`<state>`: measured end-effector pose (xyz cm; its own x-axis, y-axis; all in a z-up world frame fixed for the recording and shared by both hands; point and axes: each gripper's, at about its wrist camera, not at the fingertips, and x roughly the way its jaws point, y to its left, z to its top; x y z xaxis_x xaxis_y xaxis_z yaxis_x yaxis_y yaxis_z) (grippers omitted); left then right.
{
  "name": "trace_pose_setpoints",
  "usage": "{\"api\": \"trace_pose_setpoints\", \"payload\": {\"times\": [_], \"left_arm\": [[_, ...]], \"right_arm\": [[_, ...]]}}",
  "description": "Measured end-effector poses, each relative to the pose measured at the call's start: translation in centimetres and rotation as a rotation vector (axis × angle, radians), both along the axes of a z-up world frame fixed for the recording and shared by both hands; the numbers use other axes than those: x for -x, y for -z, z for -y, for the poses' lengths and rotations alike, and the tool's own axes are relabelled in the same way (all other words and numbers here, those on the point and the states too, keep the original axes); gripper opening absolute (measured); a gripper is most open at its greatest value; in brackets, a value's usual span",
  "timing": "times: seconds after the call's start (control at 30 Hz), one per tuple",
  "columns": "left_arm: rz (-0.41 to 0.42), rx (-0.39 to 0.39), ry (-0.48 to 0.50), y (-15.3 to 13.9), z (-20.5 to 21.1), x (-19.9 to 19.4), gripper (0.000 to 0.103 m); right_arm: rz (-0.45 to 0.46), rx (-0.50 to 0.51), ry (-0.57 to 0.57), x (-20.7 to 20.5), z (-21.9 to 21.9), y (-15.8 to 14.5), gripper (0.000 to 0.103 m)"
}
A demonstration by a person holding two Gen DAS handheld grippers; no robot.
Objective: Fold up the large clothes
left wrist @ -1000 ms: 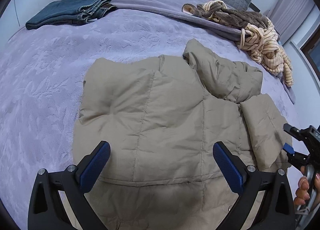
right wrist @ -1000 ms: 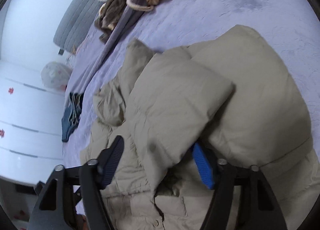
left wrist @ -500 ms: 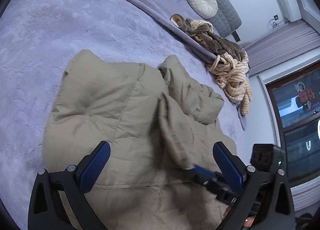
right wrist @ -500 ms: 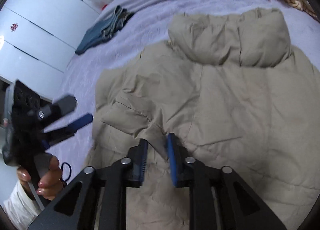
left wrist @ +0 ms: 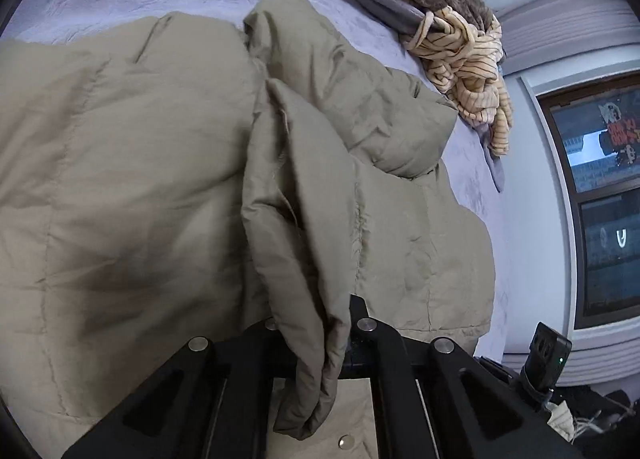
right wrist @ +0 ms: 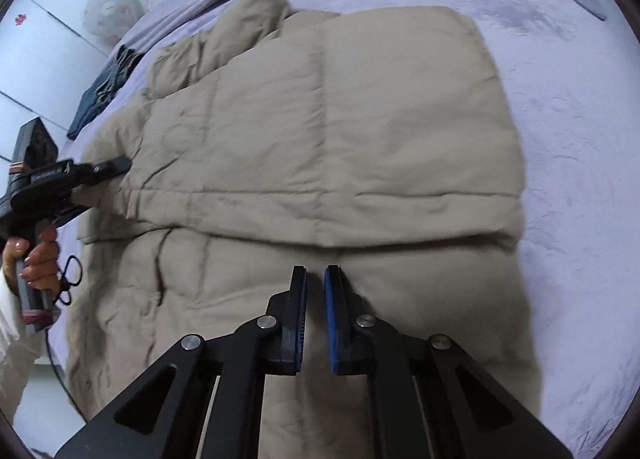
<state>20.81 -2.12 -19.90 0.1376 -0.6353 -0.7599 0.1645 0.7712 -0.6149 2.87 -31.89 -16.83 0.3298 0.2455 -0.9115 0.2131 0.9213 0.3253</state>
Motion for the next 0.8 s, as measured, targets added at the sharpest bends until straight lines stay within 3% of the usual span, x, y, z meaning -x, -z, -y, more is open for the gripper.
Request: {"api": "trace_pose_setpoints", "payload": {"times": [0.1,0.2,0.3,0.4,0.5,0.63,0.67,0.73,0.8], "left_arm": [[0.116,-0.003,-0.025,-3.3,0.3,0.6,0.007],[0.185,-0.018,-0.068,-5.6,-1.5,0.7,0.007],[0.158,-0.057,-0.055,-4.7,-2.4,0.7,0.007],[0.14,-0.175,-0.028,-1.8,-1.9,1.3,0.007],[0.096,-0.216,-0.037,1.1,-2.2,2.0,0.008],[0.119,-0.249,-0.025,1.1,-1.8,2.3,0.008],[0.117,-0.25,-0.025,1.2,-1.8,2.2,0.008],[0.11,-0.247,-0.034,1.3,-1.8,2.0,0.008],[0.107,-0.248,-0.04,1.3,-1.5,1.9,0.008]], "right_arm": [[0.029,0.082,0.04,-1.1,1.8,-0.2,0.005],[0.086,0.226,0.057,-2.1,3.8,-2.0,0.005],[0.145,0.275,0.066,-2.6,4.8,-3.3,0.005],[0.116,0.327,0.016,-3.5,3.5,-2.0,0.005],[0.026,0.295,-0.001,-4.1,2.9,1.2,0.004],[0.005,0.136,-0.017,-2.9,4.1,-0.6,0.011],[0.002,0.093,-0.047,-2.2,4.2,-1.6,0.014],[0.032,-0.059,-0.063,-0.8,5.2,-3.6,0.035],[0.098,-0.174,0.004,0.2,7.0,-5.4,0.069]]}}
